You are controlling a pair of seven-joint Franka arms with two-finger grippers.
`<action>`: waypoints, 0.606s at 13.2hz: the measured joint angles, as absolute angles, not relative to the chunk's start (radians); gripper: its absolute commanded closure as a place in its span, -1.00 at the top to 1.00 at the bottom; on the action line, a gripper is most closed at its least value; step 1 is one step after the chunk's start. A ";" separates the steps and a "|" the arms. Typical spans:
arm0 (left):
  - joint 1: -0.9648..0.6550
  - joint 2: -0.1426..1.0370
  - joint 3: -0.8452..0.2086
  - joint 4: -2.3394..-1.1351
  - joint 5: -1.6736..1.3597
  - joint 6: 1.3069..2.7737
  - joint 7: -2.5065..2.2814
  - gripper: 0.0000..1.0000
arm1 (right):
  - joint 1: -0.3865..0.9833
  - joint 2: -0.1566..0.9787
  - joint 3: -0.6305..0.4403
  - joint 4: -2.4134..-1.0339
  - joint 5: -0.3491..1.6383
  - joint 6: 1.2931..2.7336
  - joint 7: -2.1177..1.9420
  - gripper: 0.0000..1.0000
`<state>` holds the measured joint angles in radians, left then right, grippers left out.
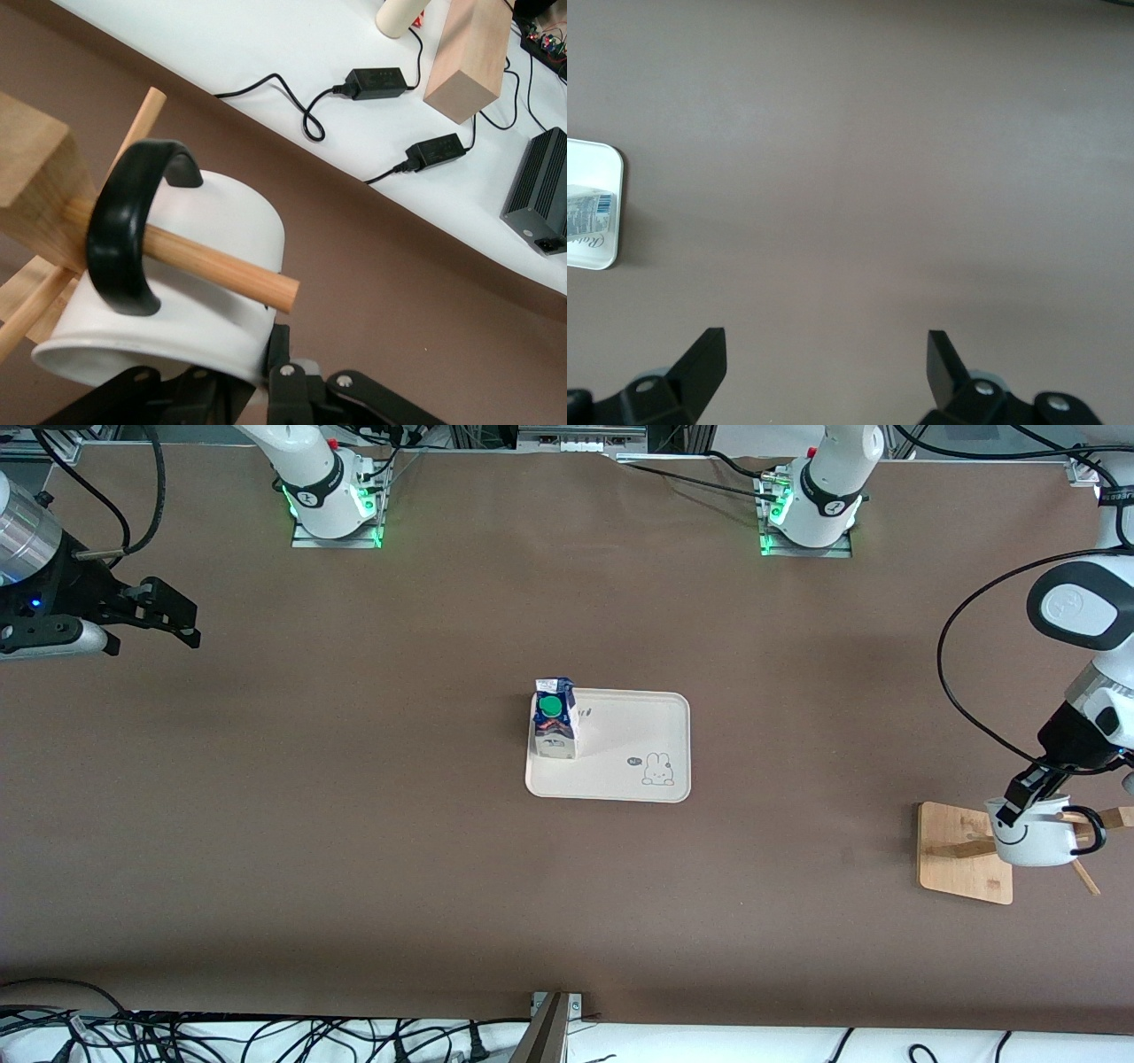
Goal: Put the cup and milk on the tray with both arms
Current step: 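Grasp the white mug's rim with the left gripper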
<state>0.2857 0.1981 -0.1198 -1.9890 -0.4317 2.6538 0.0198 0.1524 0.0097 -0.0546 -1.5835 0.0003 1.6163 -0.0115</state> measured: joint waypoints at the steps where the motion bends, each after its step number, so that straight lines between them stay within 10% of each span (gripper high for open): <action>1: 0.287 0.195 -0.118 -1.989 -0.432 2.642 0.027 -1.00 | 0.152 0.010 -0.055 -1.584 0.000 1.617 -0.011 1.00; 8: 0.289 0.167 -0.117 -1.973 -0.417 2.526 0.046 -1.00 | 0.152 0.010 -0.055 -1.583 0.000 1.617 -0.011 1.00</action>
<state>0.2891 0.1669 -0.1165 -1.9732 -0.4170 2.5256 0.0465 0.1524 0.0102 -0.0546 -1.5835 0.0003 1.6174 -0.0112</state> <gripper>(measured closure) 0.907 0.000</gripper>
